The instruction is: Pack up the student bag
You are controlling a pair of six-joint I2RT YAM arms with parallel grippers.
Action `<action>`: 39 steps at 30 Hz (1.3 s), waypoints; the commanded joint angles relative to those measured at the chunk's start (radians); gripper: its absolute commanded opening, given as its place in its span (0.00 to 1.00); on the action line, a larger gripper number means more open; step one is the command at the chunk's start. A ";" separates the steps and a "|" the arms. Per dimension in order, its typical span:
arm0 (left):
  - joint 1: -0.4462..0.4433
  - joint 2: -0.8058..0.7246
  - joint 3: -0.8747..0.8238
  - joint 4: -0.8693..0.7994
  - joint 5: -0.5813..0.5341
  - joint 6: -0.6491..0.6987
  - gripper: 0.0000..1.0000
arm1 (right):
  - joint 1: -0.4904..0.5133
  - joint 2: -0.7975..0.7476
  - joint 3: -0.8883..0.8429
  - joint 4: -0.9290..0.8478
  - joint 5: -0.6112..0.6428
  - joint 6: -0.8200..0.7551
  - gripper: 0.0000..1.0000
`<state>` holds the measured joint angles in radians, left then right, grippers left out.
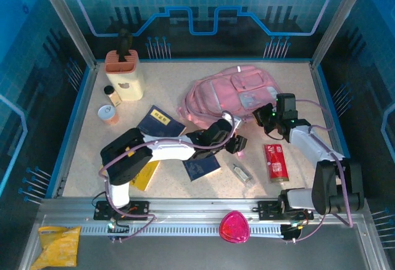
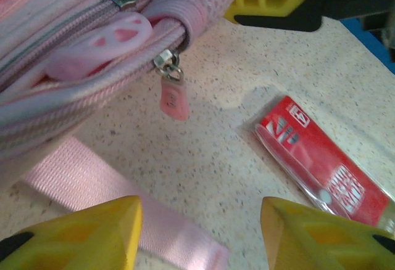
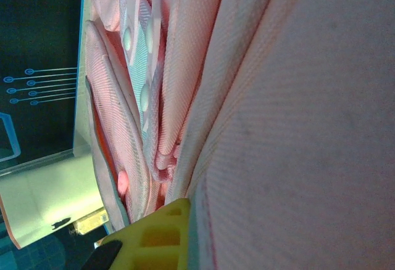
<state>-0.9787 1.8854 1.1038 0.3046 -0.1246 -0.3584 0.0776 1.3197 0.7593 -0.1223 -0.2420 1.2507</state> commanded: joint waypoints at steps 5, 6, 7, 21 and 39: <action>-0.020 0.127 0.132 0.069 -0.165 0.016 0.50 | 0.023 -0.060 0.045 0.001 -0.001 0.004 0.00; -0.021 0.139 0.141 0.065 -0.191 0.010 0.50 | 0.023 -0.062 0.045 0.001 0.003 0.003 0.00; -0.020 0.147 0.147 0.061 -0.209 0.007 0.50 | 0.024 -0.062 0.043 0.001 0.001 0.003 0.00; -0.006 0.198 0.242 0.037 -0.295 -0.003 0.20 | 0.044 -0.053 0.009 0.016 0.000 0.002 0.00; 0.067 0.026 0.035 -0.019 -0.247 -0.079 0.00 | -0.055 -0.040 0.071 -0.023 -0.068 -0.078 0.00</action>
<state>-0.9588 1.9728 1.1839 0.3241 -0.3603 -0.3965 0.0624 1.2953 0.7654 -0.1493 -0.2649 1.2228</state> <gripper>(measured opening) 0.057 0.085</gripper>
